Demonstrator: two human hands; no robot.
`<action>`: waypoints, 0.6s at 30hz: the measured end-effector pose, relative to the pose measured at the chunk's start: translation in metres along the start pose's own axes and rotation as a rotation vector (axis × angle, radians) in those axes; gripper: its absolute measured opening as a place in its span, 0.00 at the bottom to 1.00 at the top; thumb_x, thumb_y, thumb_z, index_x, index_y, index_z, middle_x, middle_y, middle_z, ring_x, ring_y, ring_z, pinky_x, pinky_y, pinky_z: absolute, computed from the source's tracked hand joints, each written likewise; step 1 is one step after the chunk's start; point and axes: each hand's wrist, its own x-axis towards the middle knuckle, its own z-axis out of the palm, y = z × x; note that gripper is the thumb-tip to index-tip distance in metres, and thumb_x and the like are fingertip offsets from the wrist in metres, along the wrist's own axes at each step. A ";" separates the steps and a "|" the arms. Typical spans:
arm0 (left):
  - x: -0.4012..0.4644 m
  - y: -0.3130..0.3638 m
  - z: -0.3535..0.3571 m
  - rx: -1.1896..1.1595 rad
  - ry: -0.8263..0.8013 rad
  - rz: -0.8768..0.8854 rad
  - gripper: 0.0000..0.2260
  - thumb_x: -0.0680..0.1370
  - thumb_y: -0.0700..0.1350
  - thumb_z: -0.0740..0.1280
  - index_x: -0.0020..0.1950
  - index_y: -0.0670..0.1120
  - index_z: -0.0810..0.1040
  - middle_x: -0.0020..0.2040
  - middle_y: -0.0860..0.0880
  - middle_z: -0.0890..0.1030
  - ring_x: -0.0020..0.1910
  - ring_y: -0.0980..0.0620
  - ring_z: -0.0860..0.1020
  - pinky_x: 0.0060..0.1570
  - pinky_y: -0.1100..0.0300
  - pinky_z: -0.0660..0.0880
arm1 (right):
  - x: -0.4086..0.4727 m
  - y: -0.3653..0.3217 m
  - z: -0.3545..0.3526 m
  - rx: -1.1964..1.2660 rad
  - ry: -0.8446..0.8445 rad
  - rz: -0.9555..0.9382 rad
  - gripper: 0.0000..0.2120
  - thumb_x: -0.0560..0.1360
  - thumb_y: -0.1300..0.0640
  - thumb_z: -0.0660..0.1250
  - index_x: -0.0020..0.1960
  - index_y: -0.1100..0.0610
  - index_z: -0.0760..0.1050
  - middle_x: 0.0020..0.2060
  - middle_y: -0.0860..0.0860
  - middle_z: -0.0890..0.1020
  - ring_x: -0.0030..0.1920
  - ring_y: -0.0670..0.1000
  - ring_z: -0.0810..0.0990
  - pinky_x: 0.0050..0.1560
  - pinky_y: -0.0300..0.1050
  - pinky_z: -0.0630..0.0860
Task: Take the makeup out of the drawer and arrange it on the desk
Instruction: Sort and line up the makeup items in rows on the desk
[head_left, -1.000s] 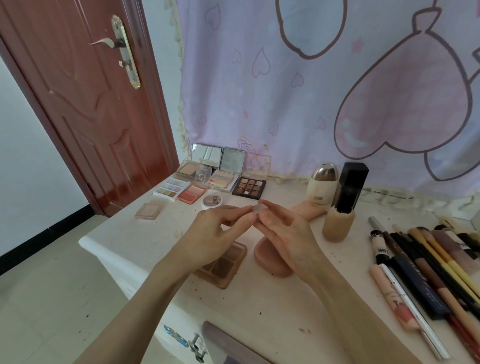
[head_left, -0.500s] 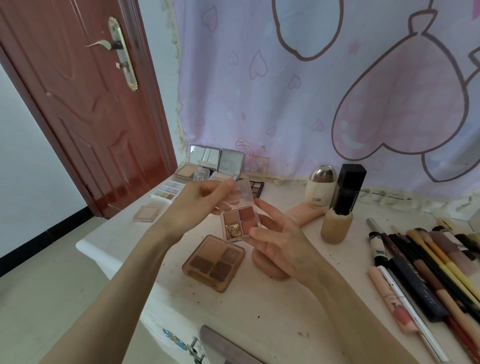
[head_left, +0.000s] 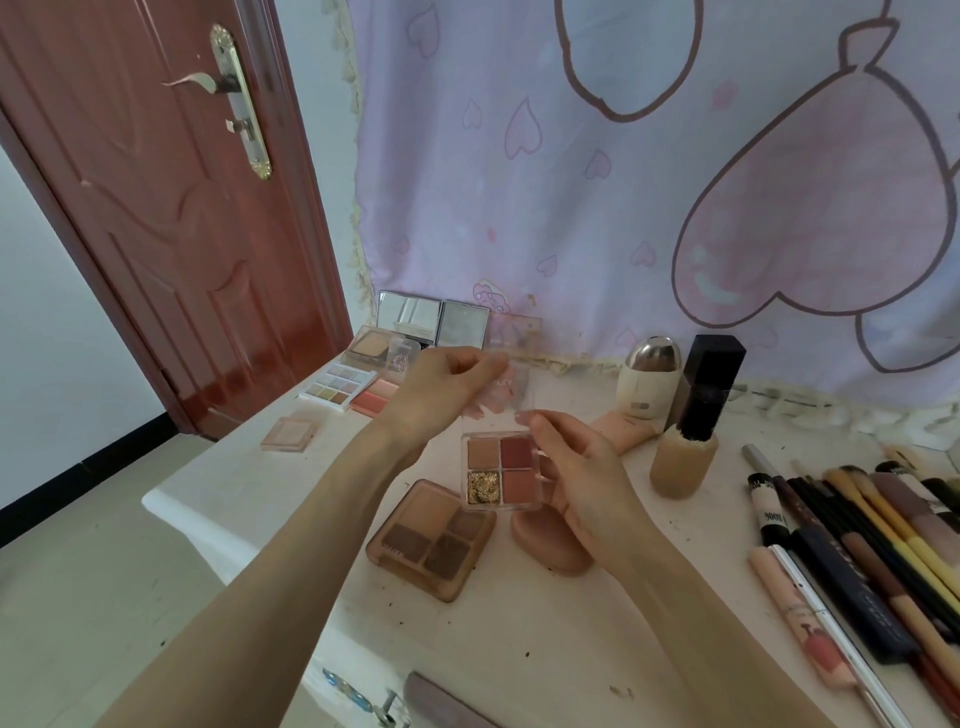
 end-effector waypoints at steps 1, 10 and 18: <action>0.000 0.000 0.001 -0.006 -0.008 0.000 0.12 0.79 0.48 0.62 0.39 0.46 0.81 0.29 0.56 0.80 0.29 0.63 0.74 0.31 0.72 0.70 | 0.001 0.000 0.000 -0.018 0.019 0.003 0.06 0.76 0.57 0.65 0.44 0.54 0.80 0.36 0.50 0.83 0.38 0.48 0.82 0.32 0.43 0.77; 0.004 -0.075 -0.030 0.823 0.183 0.060 0.16 0.79 0.46 0.61 0.66 0.43 0.73 0.65 0.44 0.73 0.66 0.45 0.68 0.64 0.59 0.60 | 0.015 -0.015 -0.013 -0.005 0.306 0.050 0.03 0.76 0.62 0.65 0.43 0.59 0.75 0.37 0.54 0.80 0.35 0.51 0.81 0.30 0.45 0.80; 0.007 -0.079 -0.026 0.869 0.050 0.056 0.14 0.77 0.45 0.64 0.61 0.42 0.76 0.56 0.42 0.77 0.58 0.43 0.72 0.57 0.58 0.65 | 0.027 -0.028 -0.012 -0.020 0.324 0.058 0.04 0.76 0.61 0.63 0.43 0.57 0.74 0.33 0.51 0.80 0.28 0.44 0.80 0.26 0.38 0.75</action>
